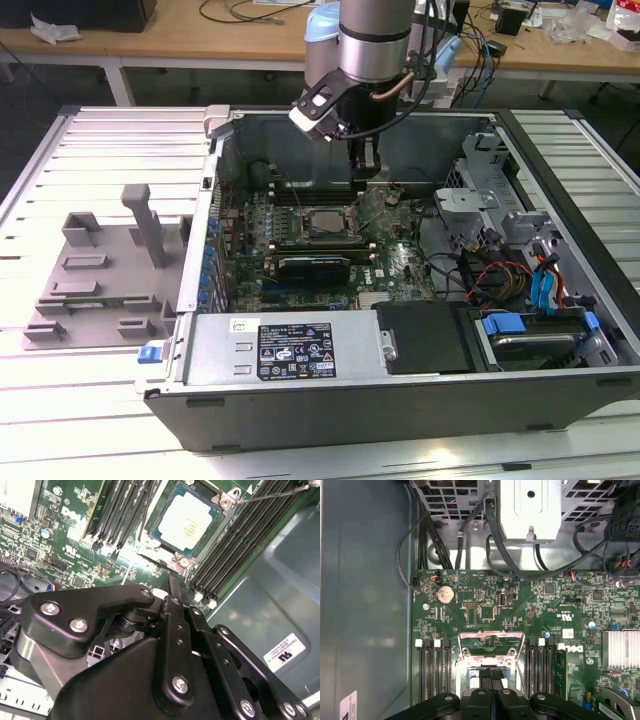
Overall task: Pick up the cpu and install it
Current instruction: 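Close the cpu cover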
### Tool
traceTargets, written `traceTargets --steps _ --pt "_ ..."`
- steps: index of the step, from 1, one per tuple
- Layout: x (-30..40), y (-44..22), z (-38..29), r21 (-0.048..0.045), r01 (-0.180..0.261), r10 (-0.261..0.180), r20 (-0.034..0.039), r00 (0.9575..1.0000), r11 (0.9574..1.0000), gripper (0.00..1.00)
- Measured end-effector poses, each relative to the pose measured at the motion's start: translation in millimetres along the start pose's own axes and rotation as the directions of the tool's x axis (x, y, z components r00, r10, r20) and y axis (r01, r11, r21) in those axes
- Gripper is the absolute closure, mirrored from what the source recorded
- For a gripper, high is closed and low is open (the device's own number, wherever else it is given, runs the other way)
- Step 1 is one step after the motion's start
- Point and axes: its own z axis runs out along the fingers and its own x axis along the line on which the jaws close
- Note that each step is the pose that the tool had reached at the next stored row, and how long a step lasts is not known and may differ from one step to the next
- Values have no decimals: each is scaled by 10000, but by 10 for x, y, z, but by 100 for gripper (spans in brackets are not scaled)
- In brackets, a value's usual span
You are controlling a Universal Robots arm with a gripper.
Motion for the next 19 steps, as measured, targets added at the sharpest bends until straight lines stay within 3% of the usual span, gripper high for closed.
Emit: traceTargets --steps 3,10,19 --pt "0 5 -5 -1 2 -2 -3 10000 10000 89" --pt "1 131 0 0 0 0 0 10000 10000 89" --pt "3 466 17 0 1 -1 0 10000 10000 89"
